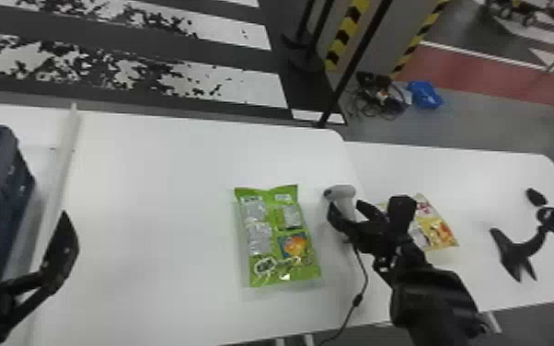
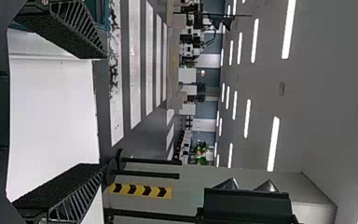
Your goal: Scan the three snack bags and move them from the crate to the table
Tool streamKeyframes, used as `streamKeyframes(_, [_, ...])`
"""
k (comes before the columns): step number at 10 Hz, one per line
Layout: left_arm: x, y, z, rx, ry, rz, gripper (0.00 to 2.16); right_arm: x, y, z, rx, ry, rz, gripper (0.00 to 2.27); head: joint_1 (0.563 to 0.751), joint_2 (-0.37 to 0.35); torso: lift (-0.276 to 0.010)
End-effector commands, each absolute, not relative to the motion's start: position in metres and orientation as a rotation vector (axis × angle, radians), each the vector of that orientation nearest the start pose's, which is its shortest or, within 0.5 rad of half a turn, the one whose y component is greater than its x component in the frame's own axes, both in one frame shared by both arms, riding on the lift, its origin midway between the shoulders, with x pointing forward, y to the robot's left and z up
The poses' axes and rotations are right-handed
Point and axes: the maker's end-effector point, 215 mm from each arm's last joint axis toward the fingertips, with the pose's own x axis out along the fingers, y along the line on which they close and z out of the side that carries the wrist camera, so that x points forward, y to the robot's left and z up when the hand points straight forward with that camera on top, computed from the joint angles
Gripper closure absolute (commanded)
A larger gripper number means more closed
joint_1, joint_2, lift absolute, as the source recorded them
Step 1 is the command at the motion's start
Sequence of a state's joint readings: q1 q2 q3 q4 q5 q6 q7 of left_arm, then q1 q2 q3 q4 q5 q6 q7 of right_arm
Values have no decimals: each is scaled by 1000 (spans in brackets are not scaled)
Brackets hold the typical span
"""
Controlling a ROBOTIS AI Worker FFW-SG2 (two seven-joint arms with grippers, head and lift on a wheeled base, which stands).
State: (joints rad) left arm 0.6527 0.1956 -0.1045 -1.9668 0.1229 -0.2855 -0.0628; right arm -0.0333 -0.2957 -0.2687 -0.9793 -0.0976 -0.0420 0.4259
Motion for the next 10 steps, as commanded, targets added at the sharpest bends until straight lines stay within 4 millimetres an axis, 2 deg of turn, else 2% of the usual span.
streamKeyframes(1, [380, 180, -363, -28, -11, -233, 36, 495, -448, -582, 23, 526, 41, 2175, 695, -331, -62])
streamKeyframes(2, [382, 180, -366, -28, -7, -232, 36, 495, -445, -579, 18, 514, 55, 2226, 695, -330, -62])
streamKeyframes(6, [384, 174, -368, -33, -1, -241, 36, 481, -456, -563, 67, 451, 17, 2236, 695, -340, -62])
streamKeyframes(8, [385, 170, -371, -35, 7, -247, 36, 464, -448, -537, 159, 425, -14, 2236, 695, -350, -62])
streamKeyframes(10, [389, 163, -376, -38, 13, -260, 36, 441, -415, -493, 190, 348, -7, 2236, 695, -350, -62])
